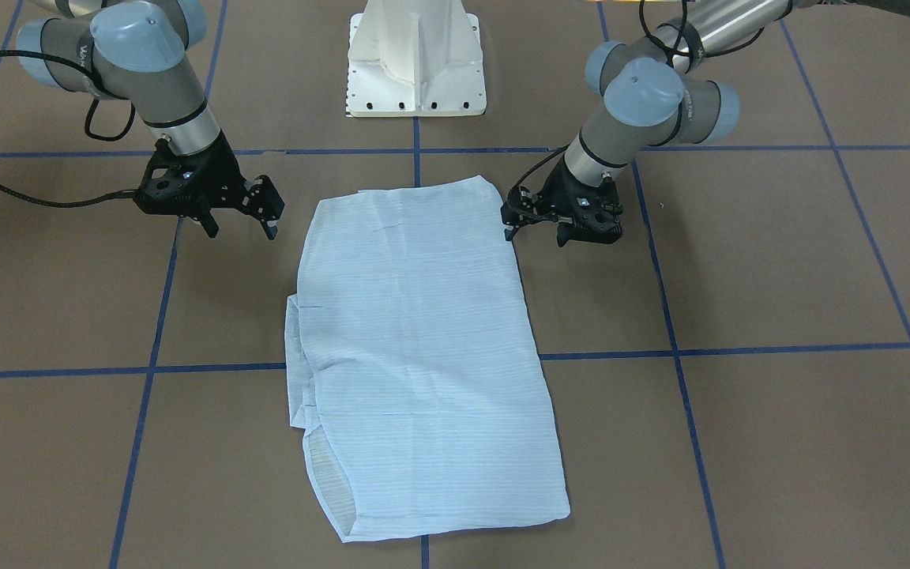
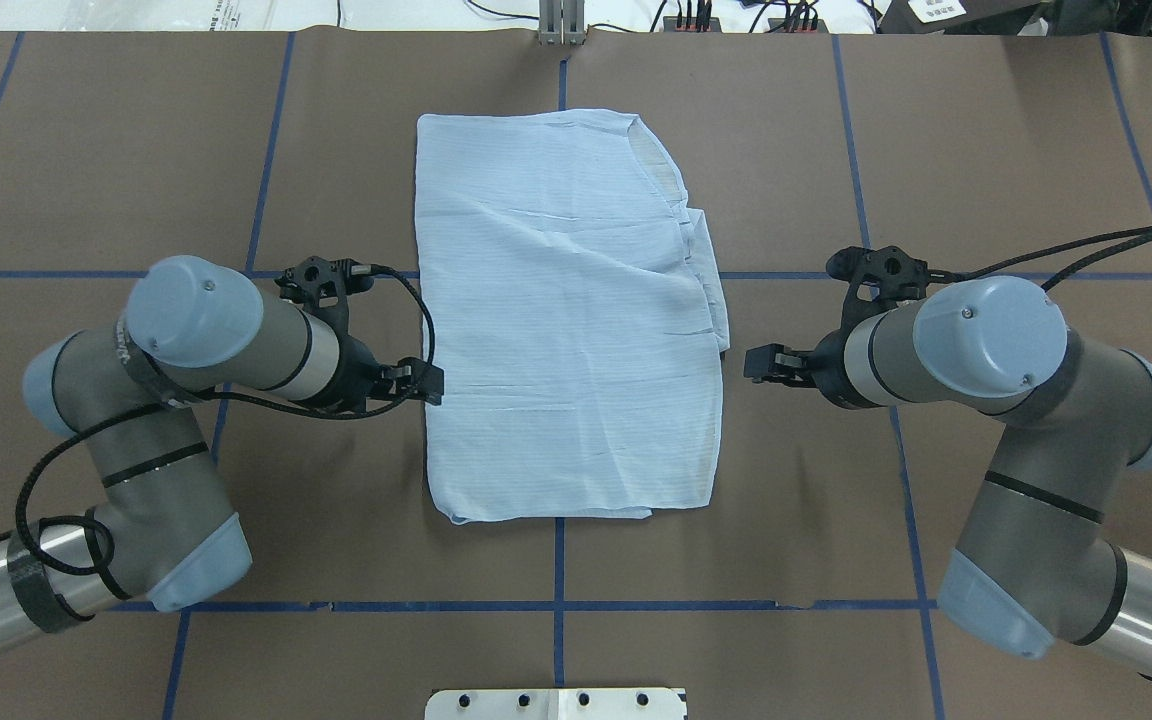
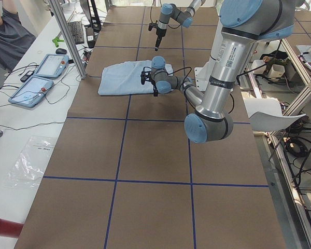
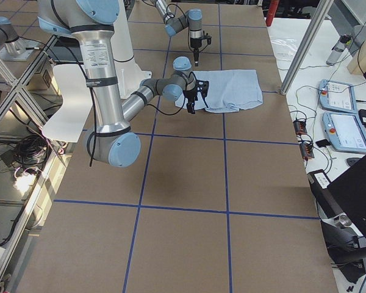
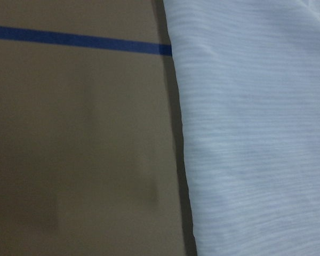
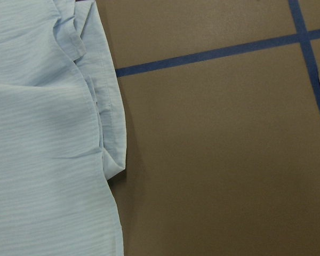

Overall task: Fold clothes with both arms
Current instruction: 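Lower both grippers and grasp the near corners of the folded shirt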

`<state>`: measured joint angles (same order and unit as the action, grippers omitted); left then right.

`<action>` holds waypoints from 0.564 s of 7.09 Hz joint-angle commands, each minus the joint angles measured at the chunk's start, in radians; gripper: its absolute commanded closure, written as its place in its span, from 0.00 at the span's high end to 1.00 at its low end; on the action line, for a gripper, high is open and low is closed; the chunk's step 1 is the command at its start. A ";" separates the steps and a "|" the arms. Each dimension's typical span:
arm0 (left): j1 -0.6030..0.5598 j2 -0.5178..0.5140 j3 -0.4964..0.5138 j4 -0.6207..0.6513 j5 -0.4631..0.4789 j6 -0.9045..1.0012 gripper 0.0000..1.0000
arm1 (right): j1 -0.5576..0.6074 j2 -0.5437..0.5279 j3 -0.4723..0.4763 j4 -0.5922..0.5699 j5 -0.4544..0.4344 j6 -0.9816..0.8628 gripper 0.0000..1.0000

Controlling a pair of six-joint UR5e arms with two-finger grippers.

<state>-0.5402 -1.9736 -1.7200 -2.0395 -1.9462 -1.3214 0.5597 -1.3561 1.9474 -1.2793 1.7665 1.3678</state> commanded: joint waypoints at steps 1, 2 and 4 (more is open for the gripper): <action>0.093 -0.016 -0.076 0.120 0.071 -0.033 1.00 | -0.006 -0.001 -0.001 0.002 -0.005 0.005 1.00; 0.123 -0.017 -0.079 0.133 0.081 -0.070 1.00 | -0.006 -0.001 0.001 0.002 -0.005 0.005 1.00; 0.144 -0.011 -0.076 0.134 0.084 -0.074 0.96 | -0.006 0.002 0.001 0.002 -0.005 0.005 1.00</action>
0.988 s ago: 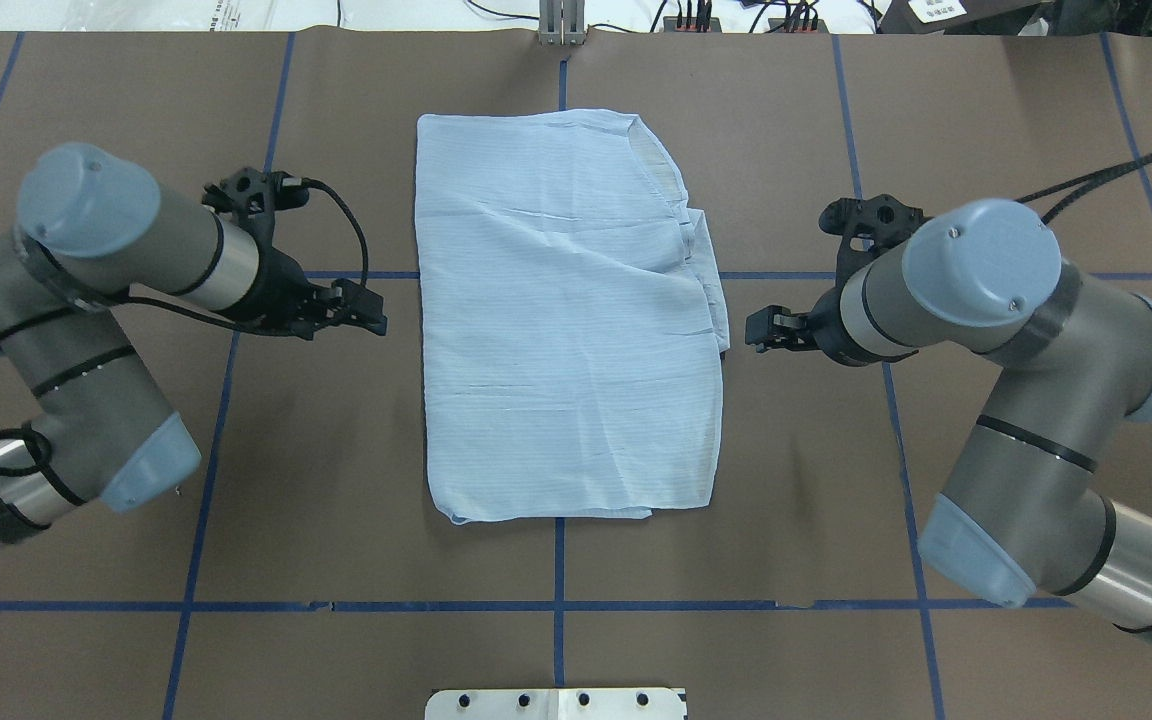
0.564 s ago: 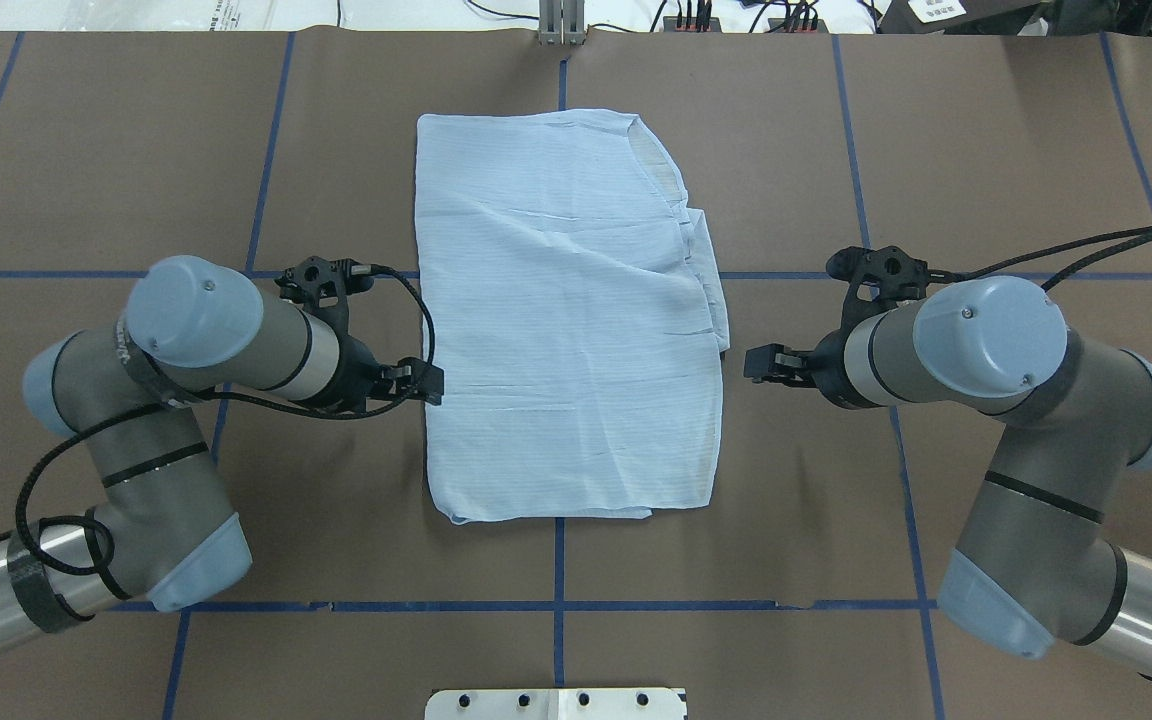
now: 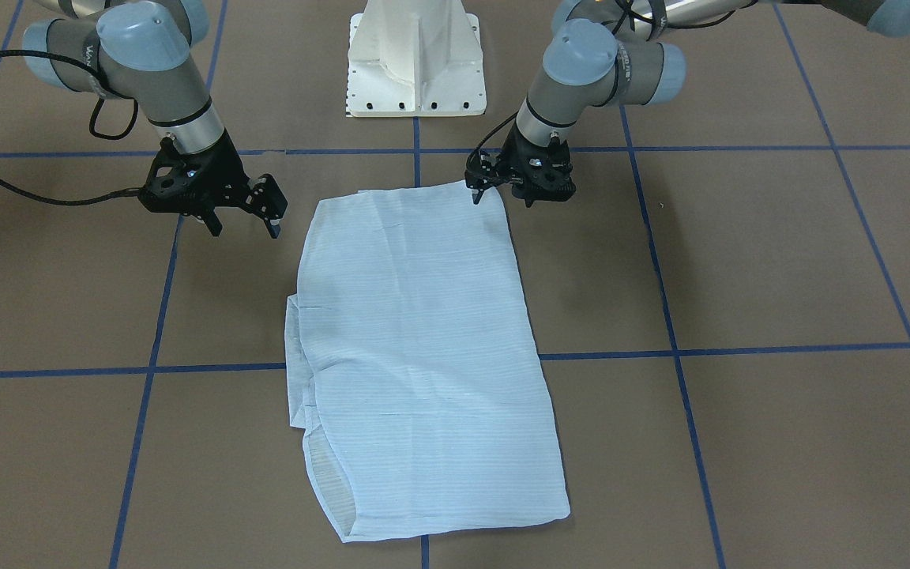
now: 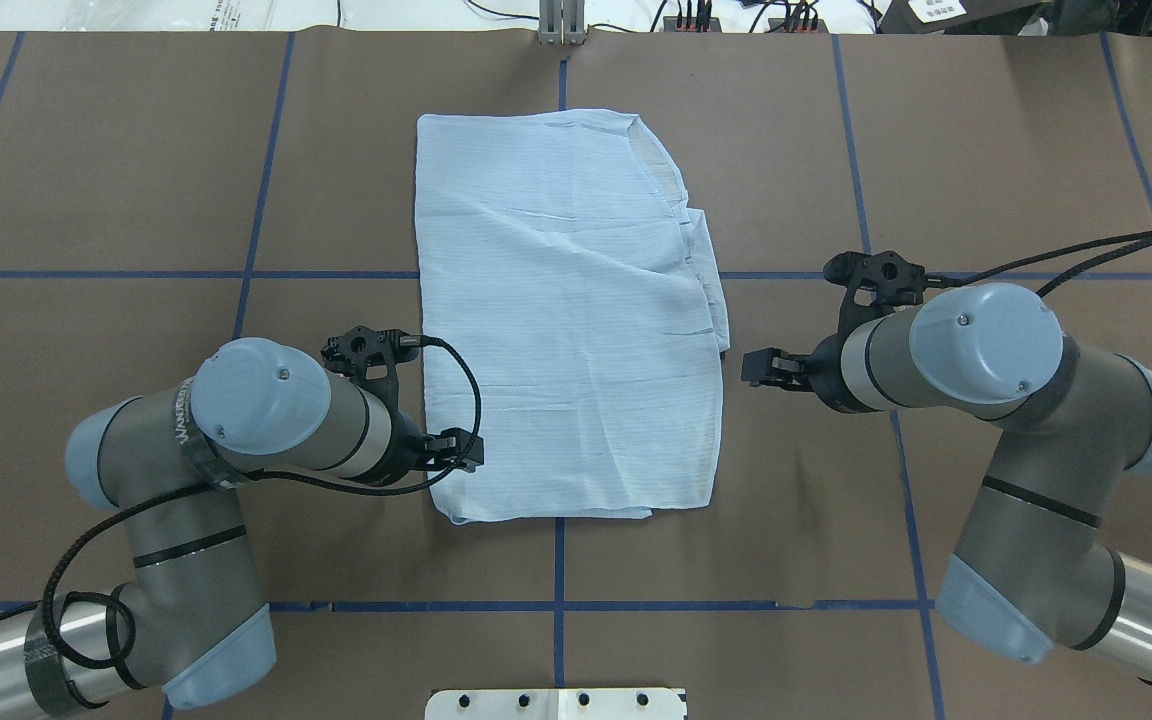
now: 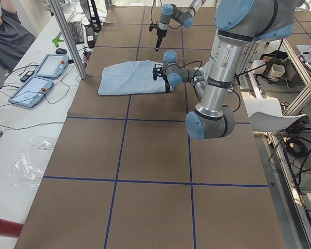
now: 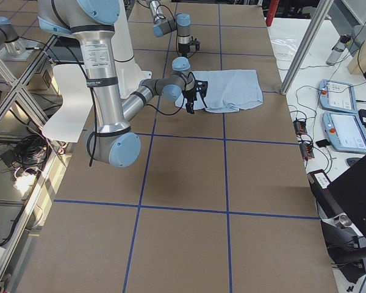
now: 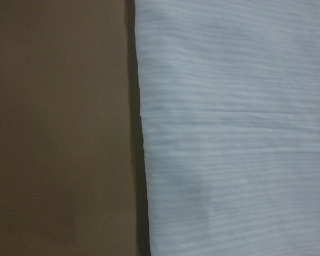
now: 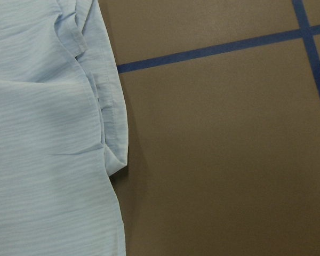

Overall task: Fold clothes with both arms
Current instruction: 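Lower both grippers and grasp the near corners of the folded shirt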

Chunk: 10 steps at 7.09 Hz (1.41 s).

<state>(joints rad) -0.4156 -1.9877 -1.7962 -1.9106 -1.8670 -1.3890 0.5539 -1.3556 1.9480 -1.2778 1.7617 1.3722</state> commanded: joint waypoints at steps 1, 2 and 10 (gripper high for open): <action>0.024 -0.003 0.009 0.005 0.027 -0.007 0.95 | 0.000 0.003 0.000 0.000 0.001 -0.001 1.00; 0.038 -0.003 0.018 0.005 0.031 -0.007 0.95 | 0.000 0.003 0.003 0.000 0.001 0.001 1.00; 0.038 -0.010 0.011 0.004 0.028 -0.007 0.11 | -0.015 0.003 -0.004 -0.008 -0.007 0.001 1.00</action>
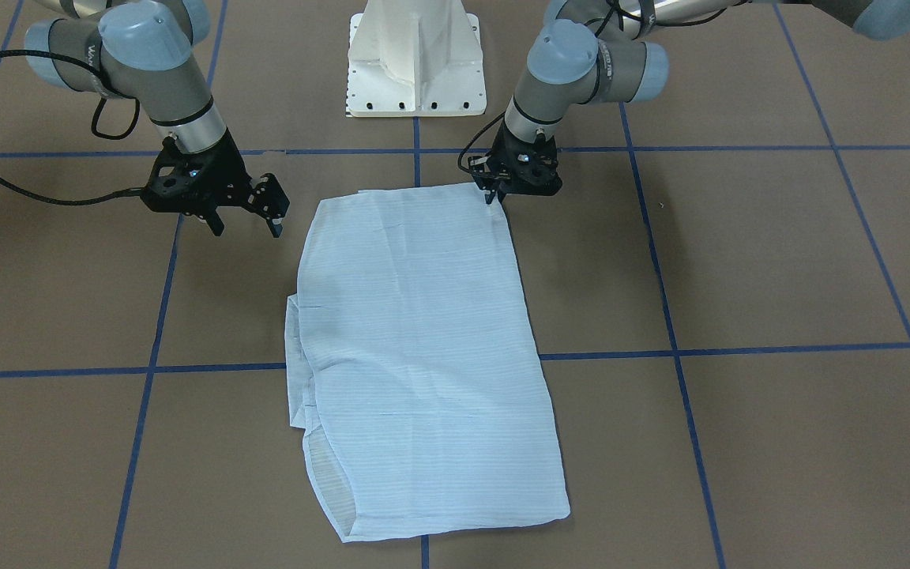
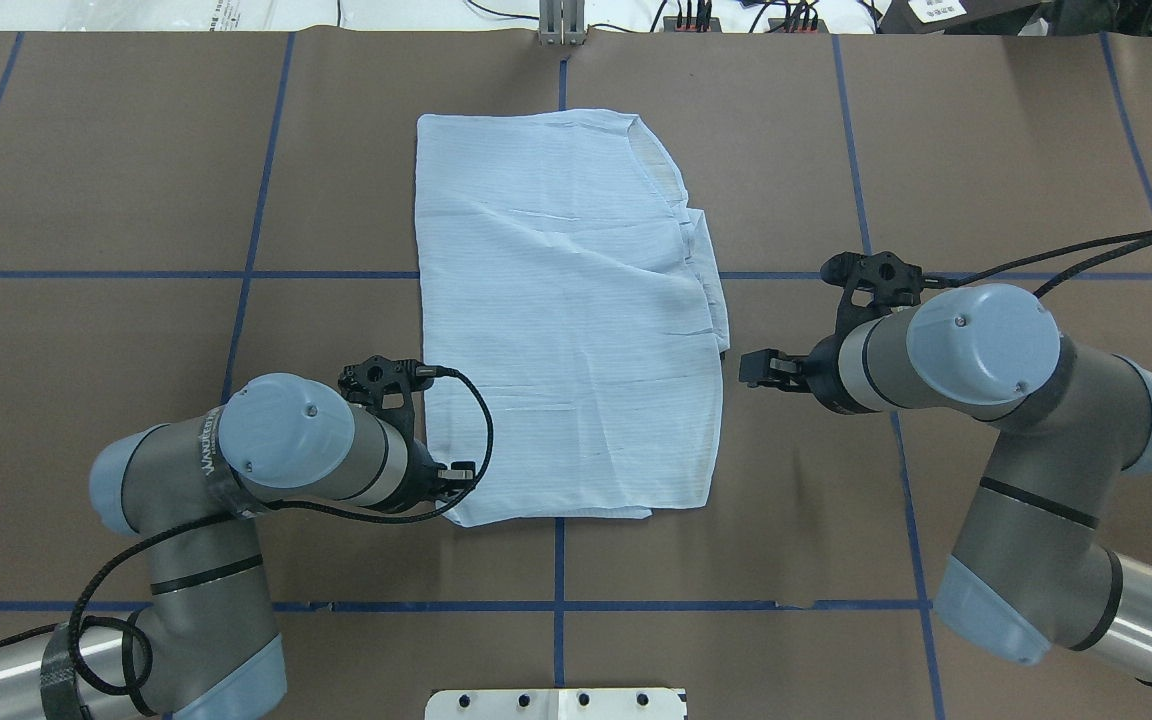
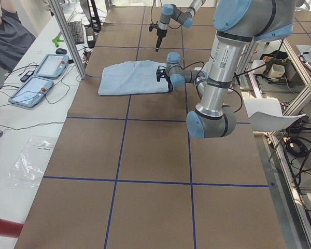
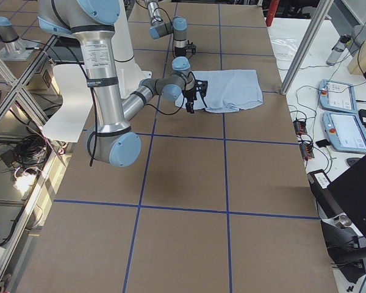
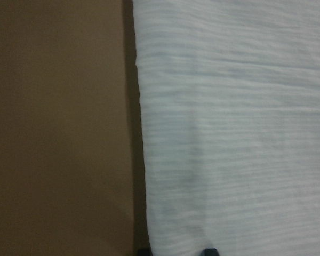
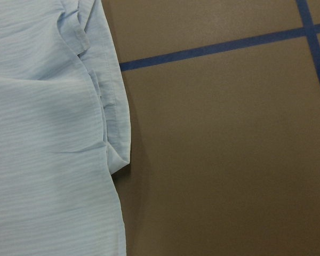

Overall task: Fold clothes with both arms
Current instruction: 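Lower both grippers and grasp the near corners of the folded shirt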

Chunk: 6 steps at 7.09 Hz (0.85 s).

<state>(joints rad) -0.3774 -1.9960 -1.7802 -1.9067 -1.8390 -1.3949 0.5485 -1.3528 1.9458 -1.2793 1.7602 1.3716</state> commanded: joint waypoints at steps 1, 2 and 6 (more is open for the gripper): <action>0.000 -0.001 -0.010 0.000 0.000 -0.001 0.02 | -0.039 0.004 -0.001 -0.023 -0.036 0.068 1.00; 0.000 -0.001 -0.011 0.000 0.001 -0.001 0.00 | -0.070 0.018 0.004 -0.028 -0.060 0.160 1.00; 0.000 -0.001 -0.018 -0.002 0.000 -0.001 0.00 | -0.179 0.187 0.010 -0.256 -0.064 0.571 0.98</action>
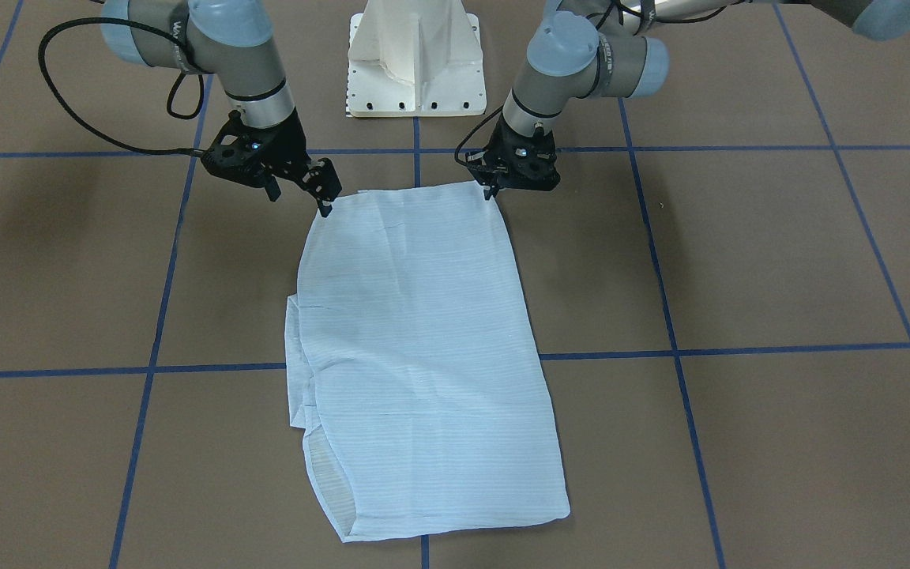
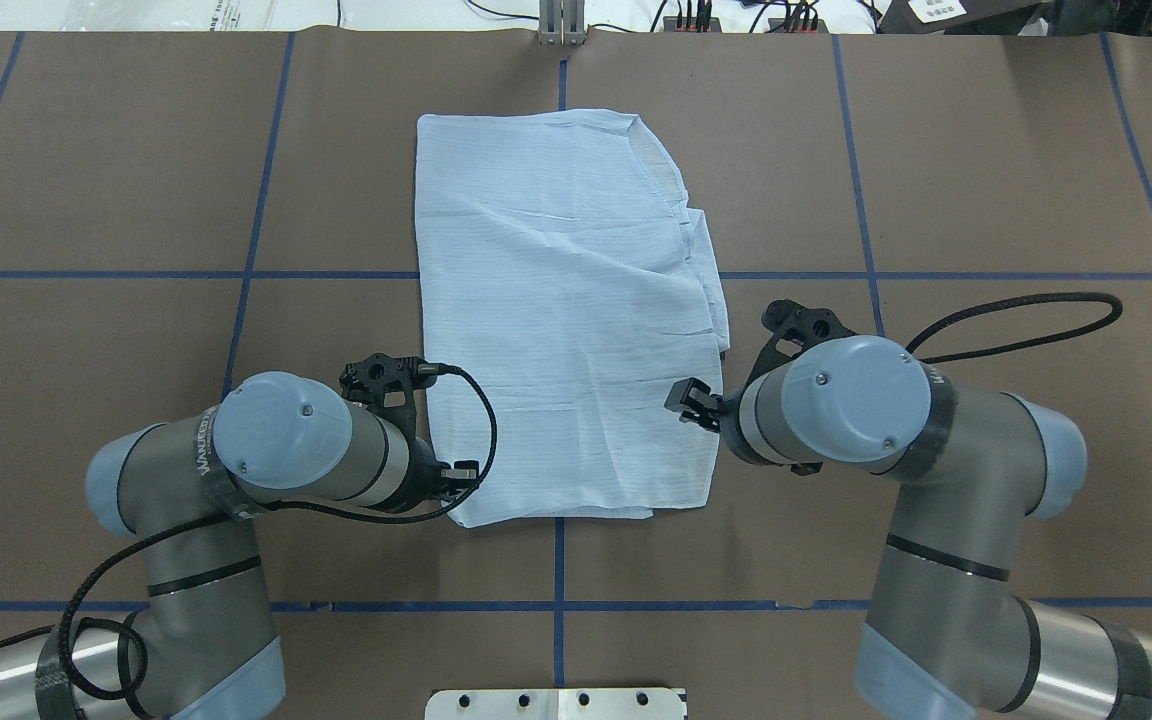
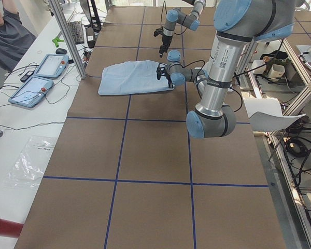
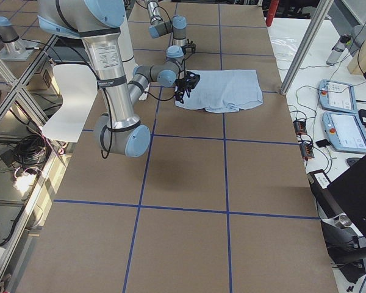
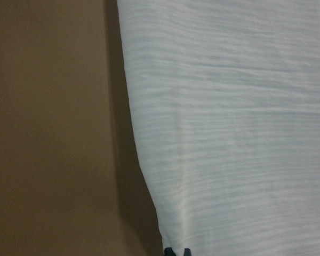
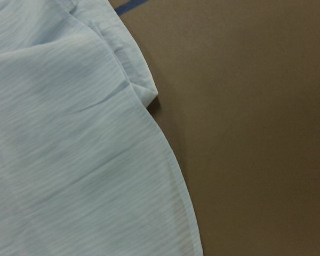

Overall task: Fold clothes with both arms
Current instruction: 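Lower both grippers and grasp the near corners of the folded shirt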

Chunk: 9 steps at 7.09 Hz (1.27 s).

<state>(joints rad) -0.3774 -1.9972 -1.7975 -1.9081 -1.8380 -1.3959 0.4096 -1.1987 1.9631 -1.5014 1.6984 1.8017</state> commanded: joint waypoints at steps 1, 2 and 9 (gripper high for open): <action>0.000 0.000 -0.002 0.000 -0.001 0.000 0.00 | -0.070 0.039 -0.010 -0.036 -0.006 0.247 0.97; 0.000 -0.002 -0.002 0.000 -0.001 -0.002 0.00 | -0.110 0.044 -0.032 -0.036 -0.055 0.334 0.93; -0.003 0.006 -0.031 0.000 -0.001 -0.002 0.00 | -0.153 0.139 -0.174 -0.028 -0.134 0.547 0.81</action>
<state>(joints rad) -0.3794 -1.9941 -1.8210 -1.9083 -1.8393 -1.3975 0.2593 -1.0731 1.8089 -1.5318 1.5704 2.3368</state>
